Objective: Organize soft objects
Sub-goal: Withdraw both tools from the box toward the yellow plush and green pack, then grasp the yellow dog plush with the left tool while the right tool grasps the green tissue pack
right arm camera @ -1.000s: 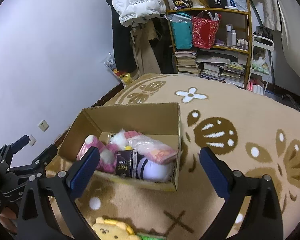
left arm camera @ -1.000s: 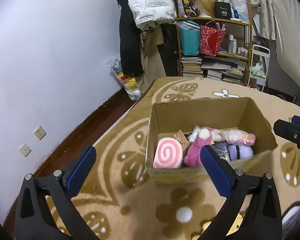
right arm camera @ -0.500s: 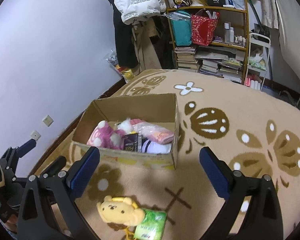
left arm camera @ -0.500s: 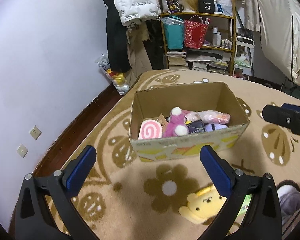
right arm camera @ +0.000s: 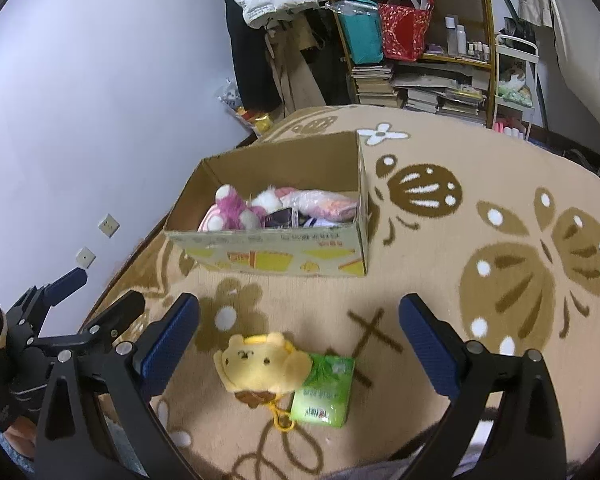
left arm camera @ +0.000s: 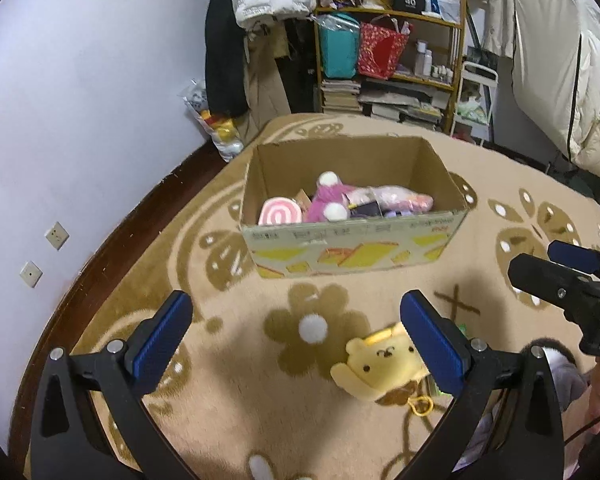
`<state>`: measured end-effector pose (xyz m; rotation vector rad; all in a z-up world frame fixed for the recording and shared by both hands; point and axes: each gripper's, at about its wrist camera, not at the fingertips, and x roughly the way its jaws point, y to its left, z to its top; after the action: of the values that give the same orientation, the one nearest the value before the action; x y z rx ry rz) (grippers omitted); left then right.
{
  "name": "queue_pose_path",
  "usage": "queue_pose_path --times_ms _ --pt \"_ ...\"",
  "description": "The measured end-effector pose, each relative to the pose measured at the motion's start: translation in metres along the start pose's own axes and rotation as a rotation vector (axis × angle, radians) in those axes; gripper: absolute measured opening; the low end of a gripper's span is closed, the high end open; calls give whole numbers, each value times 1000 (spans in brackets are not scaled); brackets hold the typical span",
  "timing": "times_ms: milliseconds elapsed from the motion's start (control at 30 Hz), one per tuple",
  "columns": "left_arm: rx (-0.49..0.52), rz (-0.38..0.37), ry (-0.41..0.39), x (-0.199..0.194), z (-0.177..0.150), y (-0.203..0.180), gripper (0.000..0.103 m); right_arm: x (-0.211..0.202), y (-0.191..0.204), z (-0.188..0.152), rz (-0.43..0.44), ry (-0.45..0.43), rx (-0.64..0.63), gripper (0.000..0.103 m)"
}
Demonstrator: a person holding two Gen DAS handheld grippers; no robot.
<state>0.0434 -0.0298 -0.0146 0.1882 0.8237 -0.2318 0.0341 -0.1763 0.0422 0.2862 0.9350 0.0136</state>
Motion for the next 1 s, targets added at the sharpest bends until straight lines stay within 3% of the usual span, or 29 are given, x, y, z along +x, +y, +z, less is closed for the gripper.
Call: queue_pose_path --times_ms 200,533,833,1000 --pt "30 -37 44 5 -7 -9 103 -3 -5 -12 -20 35 11 103" --pt "81 -51 184 29 -22 -25 103 6 -20 -34 -22 107 92 103" --pt "110 -88 268 52 -30 -37 103 35 -31 -47 -45 224 137 85" --pt "92 -129 315 66 -33 -38 103 45 -34 -51 -47 262 150 85"
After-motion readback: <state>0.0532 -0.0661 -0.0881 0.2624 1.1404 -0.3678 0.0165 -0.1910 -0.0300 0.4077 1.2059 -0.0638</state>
